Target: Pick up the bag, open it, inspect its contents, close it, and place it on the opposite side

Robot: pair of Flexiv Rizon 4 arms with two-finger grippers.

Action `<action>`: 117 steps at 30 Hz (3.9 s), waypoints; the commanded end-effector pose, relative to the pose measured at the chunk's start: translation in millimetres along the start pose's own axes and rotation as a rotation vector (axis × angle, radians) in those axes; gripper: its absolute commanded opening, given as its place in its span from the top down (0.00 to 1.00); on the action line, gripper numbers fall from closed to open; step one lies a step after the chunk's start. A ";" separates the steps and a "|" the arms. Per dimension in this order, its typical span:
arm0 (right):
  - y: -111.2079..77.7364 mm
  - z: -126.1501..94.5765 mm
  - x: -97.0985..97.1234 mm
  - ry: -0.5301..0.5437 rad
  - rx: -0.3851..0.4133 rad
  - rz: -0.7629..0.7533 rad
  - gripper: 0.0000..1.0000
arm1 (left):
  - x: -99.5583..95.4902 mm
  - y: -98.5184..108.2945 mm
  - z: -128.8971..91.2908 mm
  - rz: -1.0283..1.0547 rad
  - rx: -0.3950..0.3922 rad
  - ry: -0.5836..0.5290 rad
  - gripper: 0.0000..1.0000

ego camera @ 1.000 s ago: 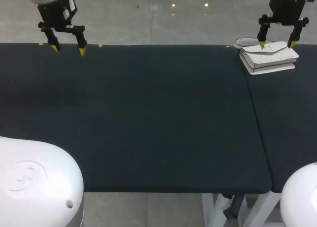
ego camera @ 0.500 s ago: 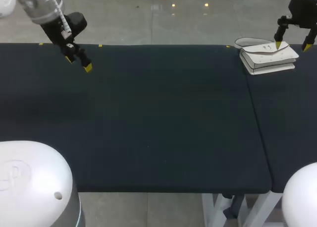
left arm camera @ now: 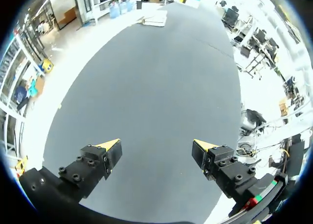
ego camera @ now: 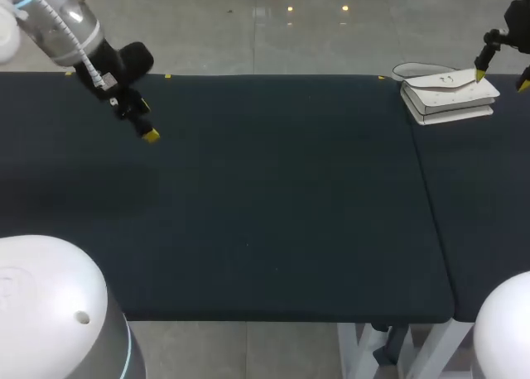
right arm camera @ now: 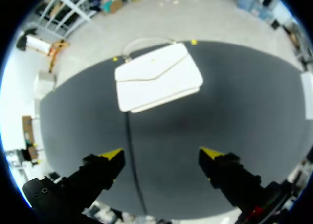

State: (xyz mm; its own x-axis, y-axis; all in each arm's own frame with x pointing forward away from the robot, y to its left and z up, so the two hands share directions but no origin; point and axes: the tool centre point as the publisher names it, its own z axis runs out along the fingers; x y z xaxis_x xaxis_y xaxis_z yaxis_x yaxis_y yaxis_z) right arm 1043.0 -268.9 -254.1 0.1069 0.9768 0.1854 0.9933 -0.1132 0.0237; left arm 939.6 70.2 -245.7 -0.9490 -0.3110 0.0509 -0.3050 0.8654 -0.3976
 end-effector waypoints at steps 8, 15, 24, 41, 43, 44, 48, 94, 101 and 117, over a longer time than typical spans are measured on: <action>17.6 12.3 -22.9 0.028 0.003 0.015 0.00 | -1.7 2.9 5.1 0.340 0.196 0.113 0.00; 28.8 24.9 -31.9 0.029 0.002 0.016 0.00 | -0.7 2.6 8.4 0.355 0.193 0.116 0.00; 38.4 36.9 -38.7 0.063 0.000 0.031 0.00 | 4.4 -6.4 43.1 0.468 0.243 0.159 0.00; 68.6 63.2 -59.0 0.073 0.020 0.051 0.00 | 1.7 -12.9 60.1 0.500 0.248 0.210 0.00; 75.5 66.3 -61.4 0.076 0.018 0.053 0.00 | 1.7 -12.9 60.1 0.500 0.248 0.210 0.00; 78.6 67.7 -61.1 0.076 0.017 0.053 0.00 | 1.7 -12.9 60.1 0.500 0.248 0.210 0.00; 93.4 73.9 -64.8 0.079 0.016 0.056 0.00 | 1.7 -12.9 60.1 0.500 0.248 0.210 0.00; 93.4 83.4 -16.8 0.055 0.000 -0.088 1.00 | 1.7 -12.9 60.1 0.500 0.248 0.210 0.00; 81.1 77.7 4.8 0.052 -0.024 -0.120 1.00 | 1.7 -12.9 60.1 0.500 0.248 0.210 0.00; 61.1 52.0 -12.7 0.049 -0.046 -0.086 0.00 | 1.7 -12.9 60.1 0.500 0.248 0.210 0.00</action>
State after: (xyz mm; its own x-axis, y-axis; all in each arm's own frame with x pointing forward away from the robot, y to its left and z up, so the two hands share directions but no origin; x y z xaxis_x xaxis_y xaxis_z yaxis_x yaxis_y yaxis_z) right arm 1111.8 -273.7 -307.1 0.0166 0.9749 0.2220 0.9996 -0.0217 0.0203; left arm 946.0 34.9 -294.5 -0.9761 0.2157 -0.0269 0.1857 0.7631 -0.6191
